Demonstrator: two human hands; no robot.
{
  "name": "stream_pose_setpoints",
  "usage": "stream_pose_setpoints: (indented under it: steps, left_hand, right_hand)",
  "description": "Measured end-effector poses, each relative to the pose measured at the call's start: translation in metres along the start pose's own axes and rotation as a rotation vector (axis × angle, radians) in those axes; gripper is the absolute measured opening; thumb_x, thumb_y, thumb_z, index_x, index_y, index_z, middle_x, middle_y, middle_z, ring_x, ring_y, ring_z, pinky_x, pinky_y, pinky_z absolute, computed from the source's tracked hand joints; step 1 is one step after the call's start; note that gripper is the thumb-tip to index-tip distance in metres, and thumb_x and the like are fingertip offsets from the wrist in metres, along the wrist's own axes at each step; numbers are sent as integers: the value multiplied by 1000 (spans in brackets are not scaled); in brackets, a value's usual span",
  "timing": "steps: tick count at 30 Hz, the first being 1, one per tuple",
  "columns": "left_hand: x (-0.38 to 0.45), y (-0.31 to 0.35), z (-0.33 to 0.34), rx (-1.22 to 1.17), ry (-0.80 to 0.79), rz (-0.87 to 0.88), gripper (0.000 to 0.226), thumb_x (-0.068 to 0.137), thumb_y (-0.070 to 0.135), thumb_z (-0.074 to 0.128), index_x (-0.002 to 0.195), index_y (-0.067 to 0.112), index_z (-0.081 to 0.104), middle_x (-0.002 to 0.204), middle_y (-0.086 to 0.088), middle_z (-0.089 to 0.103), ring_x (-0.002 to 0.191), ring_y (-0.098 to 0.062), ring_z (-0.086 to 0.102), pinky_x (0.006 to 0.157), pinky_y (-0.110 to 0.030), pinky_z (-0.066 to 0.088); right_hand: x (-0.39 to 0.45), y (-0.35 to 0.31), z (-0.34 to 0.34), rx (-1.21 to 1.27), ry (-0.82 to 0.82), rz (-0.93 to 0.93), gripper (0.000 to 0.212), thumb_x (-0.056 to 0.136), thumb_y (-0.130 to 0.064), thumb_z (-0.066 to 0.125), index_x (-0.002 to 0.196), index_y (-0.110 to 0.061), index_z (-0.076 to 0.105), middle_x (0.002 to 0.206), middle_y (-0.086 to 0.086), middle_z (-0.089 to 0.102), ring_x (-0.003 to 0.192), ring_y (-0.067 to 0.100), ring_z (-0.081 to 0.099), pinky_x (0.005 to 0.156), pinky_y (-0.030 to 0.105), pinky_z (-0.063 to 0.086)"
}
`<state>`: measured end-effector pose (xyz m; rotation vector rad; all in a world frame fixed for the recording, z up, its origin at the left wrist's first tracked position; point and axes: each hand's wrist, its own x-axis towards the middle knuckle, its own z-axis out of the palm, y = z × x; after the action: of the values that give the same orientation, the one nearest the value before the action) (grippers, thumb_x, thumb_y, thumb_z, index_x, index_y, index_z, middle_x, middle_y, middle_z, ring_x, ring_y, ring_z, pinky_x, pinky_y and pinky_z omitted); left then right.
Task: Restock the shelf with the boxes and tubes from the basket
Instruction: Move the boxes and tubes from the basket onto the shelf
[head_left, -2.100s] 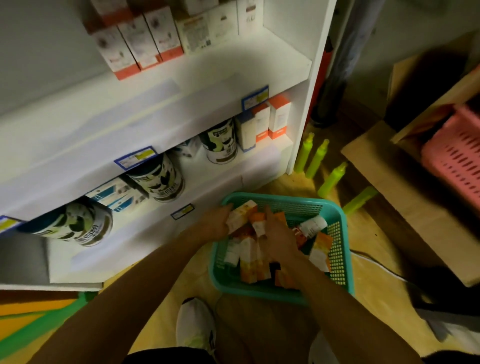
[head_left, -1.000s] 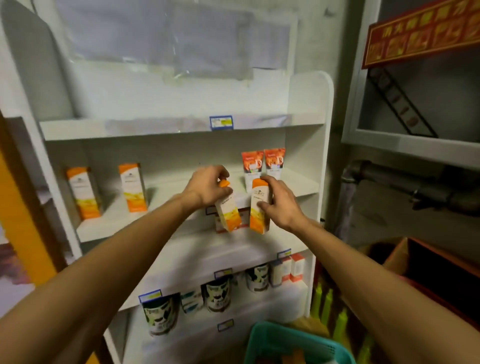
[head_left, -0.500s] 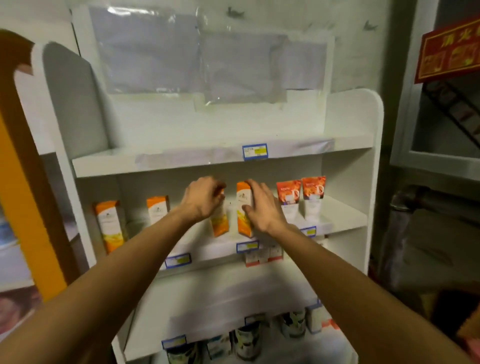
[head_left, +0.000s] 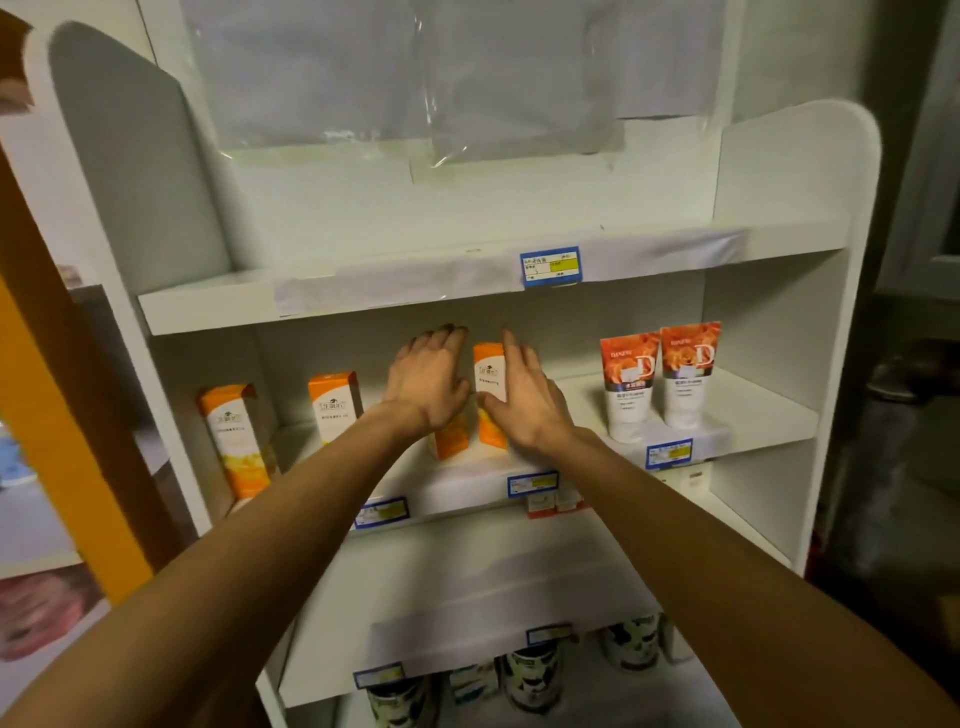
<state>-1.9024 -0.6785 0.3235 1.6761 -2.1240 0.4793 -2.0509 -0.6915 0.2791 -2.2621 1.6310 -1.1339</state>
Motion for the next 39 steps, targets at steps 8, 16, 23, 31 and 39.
stream_pose_setpoints:
  steps: [8, 16, 23, 31, 39]
  left_hand:
    - [-34, 25, 0, 71, 42, 35, 92, 85, 45, 65, 154, 5, 18, 159, -17, 25, 146, -31, 26, 121, -42, 17]
    - [-97, 86, 22, -25, -54, 123, 93, 88, 43, 62, 157, 4, 11, 162, -17, 18, 149, -32, 18, 123, -43, 15]
    - [-155, 146, 73, 31, -269, 283, 89, 90, 38, 62, 157, 8, 12, 164, -12, 15, 150, -29, 16, 124, -41, 13]
    - [-229, 206, 166, -23, -539, 410, 89, 85, 44, 65, 153, 6, 21, 158, -16, 25, 141, -35, 32, 114, -45, 31]
    - [-286, 256, 290, -110, -821, 482, 88, 85, 51, 66, 150, 9, 25, 152, -14, 33, 133, -35, 41, 107, -48, 40]
  right_hand:
    - [-45, 6, -39, -162, -34, 41, 79, 98, -35, 54, 157, -16, 5, 161, 12, 21, 131, 33, 49, 97, 42, 48]
    - [-142, 50, -46, -312, -136, 143, 71, 99, -38, 48, 155, -9, 15, 147, 15, 41, 125, 35, 49, 94, 46, 47]
    - [-231, 114, -44, -439, -331, 275, 72, 102, -43, 41, 156, -8, 10, 155, 14, 33, 138, 34, 34, 107, 50, 36]
    - [-345, 206, -20, -546, -592, 419, 74, 101, -53, 34, 157, -9, 13, 162, 13, 19, 151, 32, 9, 119, 51, 17]
    - [-431, 297, 50, -404, -753, 690, 78, 96, -55, 43, 156, -14, 15, 159, 14, 24, 146, 34, 21, 117, 48, 24]
